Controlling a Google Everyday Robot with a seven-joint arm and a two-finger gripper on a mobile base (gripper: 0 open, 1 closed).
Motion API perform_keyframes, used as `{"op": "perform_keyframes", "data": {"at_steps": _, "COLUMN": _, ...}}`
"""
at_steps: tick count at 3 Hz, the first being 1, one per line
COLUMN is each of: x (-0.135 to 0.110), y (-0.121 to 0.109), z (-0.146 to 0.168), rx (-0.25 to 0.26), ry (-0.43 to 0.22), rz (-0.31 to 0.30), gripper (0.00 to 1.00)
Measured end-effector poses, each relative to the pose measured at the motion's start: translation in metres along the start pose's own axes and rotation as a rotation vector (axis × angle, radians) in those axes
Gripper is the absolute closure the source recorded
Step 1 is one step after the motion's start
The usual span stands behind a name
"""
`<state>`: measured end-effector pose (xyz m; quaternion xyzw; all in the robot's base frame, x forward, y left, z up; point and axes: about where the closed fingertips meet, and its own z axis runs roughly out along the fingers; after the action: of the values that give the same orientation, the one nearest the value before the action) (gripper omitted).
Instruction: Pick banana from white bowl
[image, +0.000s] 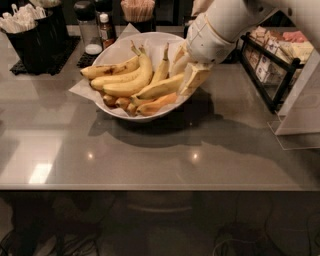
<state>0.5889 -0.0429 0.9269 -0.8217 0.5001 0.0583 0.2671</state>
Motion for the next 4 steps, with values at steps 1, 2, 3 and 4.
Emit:
{"op": "perform_keyframes", "data": {"at_steps": 1, "x": -0.010, "y": 0.008, "z": -0.035, "rx": 0.117, "ry": -0.018, "rz": 0.009, "gripper": 1.00}}
{"op": "perform_keyframes", "data": {"at_steps": 2, "x": -0.028, "y": 0.023, "z": -0.059, "rx": 0.236, "ry": -0.137, "rz": -0.024, "gripper": 1.00}}
{"op": "perform_keyframes", "data": {"at_steps": 3, "x": -0.055, "y": 0.048, "z": -0.084, "rx": 0.350, "ry": -0.262, "rz": -0.060, "gripper": 1.00}}
{"op": "perform_keyframes", "data": {"at_steps": 4, "x": -0.077, "y": 0.073, "z": -0.115, "rx": 0.420, "ry": -0.365, "rz": -0.036, "gripper": 1.00}}
